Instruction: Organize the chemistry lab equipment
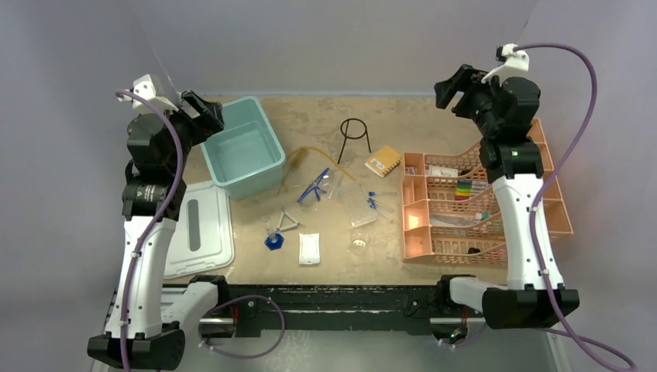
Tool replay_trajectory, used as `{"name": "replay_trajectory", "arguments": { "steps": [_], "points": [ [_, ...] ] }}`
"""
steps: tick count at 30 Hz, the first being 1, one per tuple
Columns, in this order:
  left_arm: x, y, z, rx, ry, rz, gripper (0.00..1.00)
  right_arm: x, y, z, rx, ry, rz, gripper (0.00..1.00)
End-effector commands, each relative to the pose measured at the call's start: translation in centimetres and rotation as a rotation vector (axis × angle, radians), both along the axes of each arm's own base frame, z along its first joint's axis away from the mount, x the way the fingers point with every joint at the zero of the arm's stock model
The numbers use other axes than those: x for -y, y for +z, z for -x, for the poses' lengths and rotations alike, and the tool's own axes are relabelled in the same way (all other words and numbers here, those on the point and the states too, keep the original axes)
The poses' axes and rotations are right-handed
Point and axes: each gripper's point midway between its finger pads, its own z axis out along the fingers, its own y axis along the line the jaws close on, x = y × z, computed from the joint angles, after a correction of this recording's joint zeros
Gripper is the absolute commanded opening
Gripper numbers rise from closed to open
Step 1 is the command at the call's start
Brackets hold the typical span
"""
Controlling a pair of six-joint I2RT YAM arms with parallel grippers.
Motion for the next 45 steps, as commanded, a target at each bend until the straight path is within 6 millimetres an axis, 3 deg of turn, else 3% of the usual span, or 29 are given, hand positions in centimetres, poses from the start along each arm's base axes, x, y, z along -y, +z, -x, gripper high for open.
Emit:
{"name": "replay_trajectory", "arguments": {
  "steps": [1,4,8,13,19,26,31,39,45],
  "points": [
    [0.9,3.7,0.3,0.142,-0.043,-0.046,0.84,-1.3,3.1,-0.1,0.133,0.089,-0.003,0.82],
    [1.2,3.7,0.4,0.157,-0.054,-0.033,0.85,-1.4,2.4,-0.6,0.118,0.098,-0.012,0.85],
    [2.9,3.2,0.5,0.176,-0.149,-0.050,0.82,-1.5,1.9,-1.7,0.097,0.076,-0.106,0.77],
    [4.5,1.6,0.3,0.146,-0.228,-0.002,0.80,-5.9,-0.4,-4.5,0.003,0.100,-0.080,0.79],
    [3.5,-2.6,0.5,0.029,-0.149,0.081,0.82,-11.5,-7.6,-8.6,-0.216,0.152,-0.031,0.80],
    [2.8,-7.5,1.1,-0.099,-0.056,0.205,0.80,-13.7,-16.8,-12.0,-0.440,0.134,-0.002,0.67],
    [3.1,-9.4,1.1,-0.140,-0.054,0.258,0.80,-15.3,-22.5,-13.2,-0.573,0.187,0.037,0.56],
    [3.4,-10.7,0.3,-0.170,-0.053,0.282,0.79,-16.5,-26.2,-13.5,-0.659,0.222,0.052,0.53],
    [4.0,-10.5,-0.2,-0.170,-0.087,0.293,0.78,-16.2,-27.5,-13.6,-0.672,0.219,0.119,0.32]
  ]
}}
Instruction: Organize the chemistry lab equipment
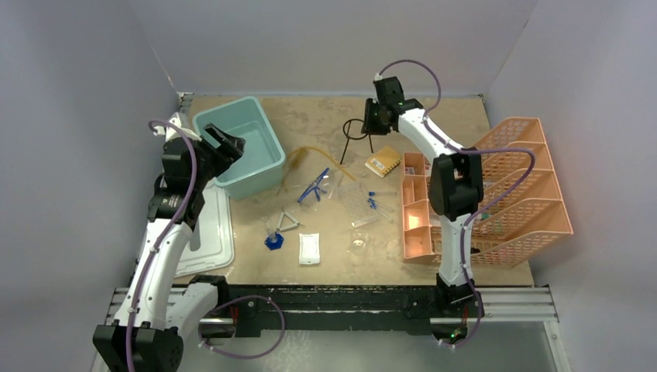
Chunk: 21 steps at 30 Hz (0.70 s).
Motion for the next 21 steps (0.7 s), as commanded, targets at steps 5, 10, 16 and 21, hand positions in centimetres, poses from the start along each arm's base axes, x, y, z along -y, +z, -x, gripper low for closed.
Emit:
{"name": "replay_trajectory", "arguments": {
  "steps": [5,10,16,21],
  "points": [
    [1.2,2.0,-1.1,0.074,-0.041,0.061,0.78,-0.2,2.5,-1.2,0.107,0.060,0.082,0.17],
    [2.4,2.5,-2.0,0.090,-0.083,0.120,0.77,-1.3,5.7,-2.2,0.221,0.081,0.073,0.11],
    [5.3,5.4,-4.2,0.159,-0.191,0.273,0.77,-1.8,10.4,-1.5,0.313,0.080,0.074,0.08],
    [9.8,7.9,-5.7,0.191,-0.318,0.343,0.76,-2.5,14.2,0.7,0.373,0.105,0.067,0.07]
  ]
}}
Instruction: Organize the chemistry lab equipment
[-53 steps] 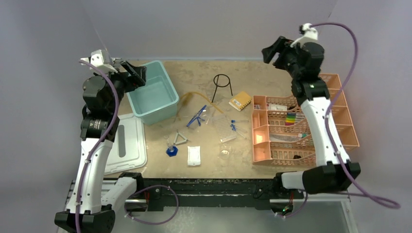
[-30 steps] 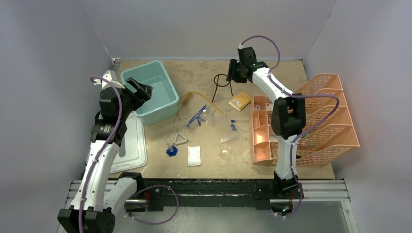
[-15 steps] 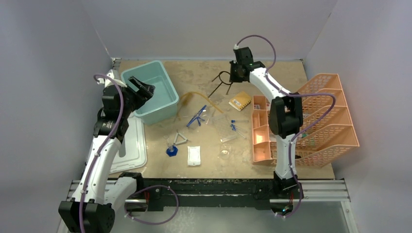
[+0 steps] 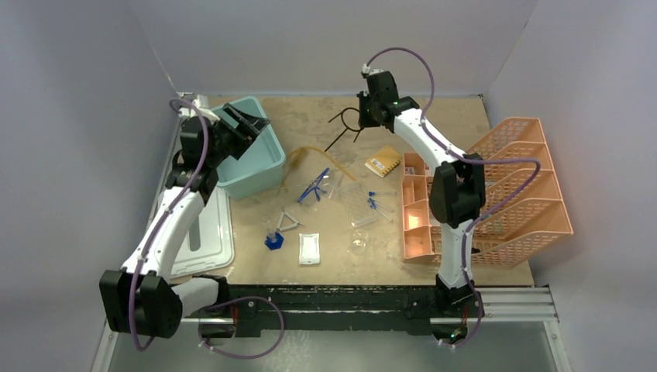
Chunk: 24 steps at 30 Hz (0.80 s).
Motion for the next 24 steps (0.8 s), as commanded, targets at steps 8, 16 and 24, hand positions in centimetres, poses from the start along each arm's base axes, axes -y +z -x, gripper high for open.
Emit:
{"name": "replay_trajectory", "arguments": {
  "steps": [8,16,24],
  "points": [
    [13.9,8.0,-2.3,0.174,-0.321,0.149,0.74,-3.0,15.5,4.6,0.287,0.104,-0.092,0.07],
    [17.4,8.9,-2.7,0.226,-0.380,0.172,0.74,-4.7,16.2,6.7,0.285,0.141,-0.090,0.07],
    [18.8,6.6,-3.1,0.160,-0.411,0.157,0.41,-5.4,16.0,7.0,0.281,0.156,-0.082,0.07]
  ]
}}
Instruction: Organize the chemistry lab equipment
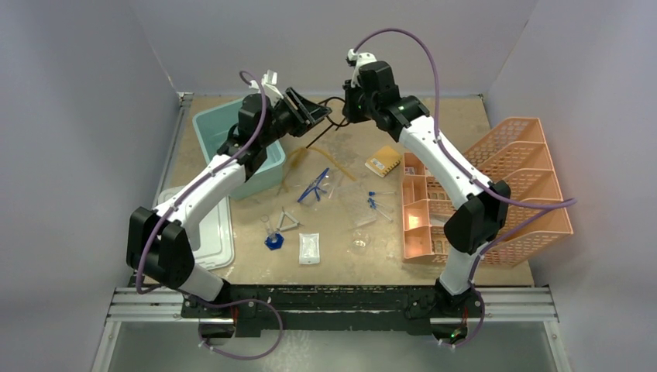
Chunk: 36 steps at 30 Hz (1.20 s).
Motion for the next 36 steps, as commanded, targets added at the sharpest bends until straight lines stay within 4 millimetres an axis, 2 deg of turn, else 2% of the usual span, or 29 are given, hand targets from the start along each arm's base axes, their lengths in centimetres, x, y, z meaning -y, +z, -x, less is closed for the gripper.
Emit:
{"name": "replay_trajectory", "arguments": {
  "steps": [1,6,8,11,14,17,18,21,24,27,30,36],
  "points": [
    [1.5,2.2,-0.4,0.056,-0.040,0.028,0.37,-0.3,2.4,-0.3,0.069,-0.002,-0.026,0.07],
    [2.1,1.6,-0.3,0.046,-0.066,0.009,0.16,-0.9,2.4,-0.6,0.063,0.011,-0.038,0.07],
    [2.2,1.6,-0.3,0.048,-0.076,-0.002,0.02,-1.1,2.2,-0.7,0.059,0.015,-0.037,0.07],
    [2.3,1.9,-0.2,0.055,-0.093,-0.028,0.00,-1.1,2.3,-0.8,0.064,0.013,-0.041,0.08],
    [1.9,2.7,-0.3,0.071,-0.094,-0.069,0.00,-1.5,2.6,-0.1,0.036,0.037,-0.069,0.21],
    [0.8,3.4,-0.8,0.076,-0.085,-0.089,0.00,-1.3,4.4,0.1,0.059,0.023,-0.088,0.40],
    [0.1,3.6,-1.1,0.072,-0.078,-0.091,0.00,-1.1,5.2,0.3,0.071,0.019,-0.096,0.47],
    [-2.4,4.6,-2.1,0.077,-0.043,-0.070,0.00,-0.7,7.9,0.7,0.124,0.010,-0.123,0.58],
    [-5.2,5.8,-3.1,0.091,0.001,-0.060,0.00,0.3,10.4,1.0,0.183,-0.018,-0.147,0.63],
    [-9.1,5.8,-4.6,0.078,0.087,-0.085,0.00,1.0,12.0,1.4,0.230,-0.035,-0.166,0.65],
    [-13.0,4.5,-6.1,0.032,0.171,-0.095,0.00,1.3,12.0,1.5,0.248,-0.037,-0.167,0.65],
    [-20.8,1.7,-7.7,-0.038,0.332,-0.211,0.00,1.2,9.8,1.0,0.200,-0.039,-0.140,0.65]
  ]
}}
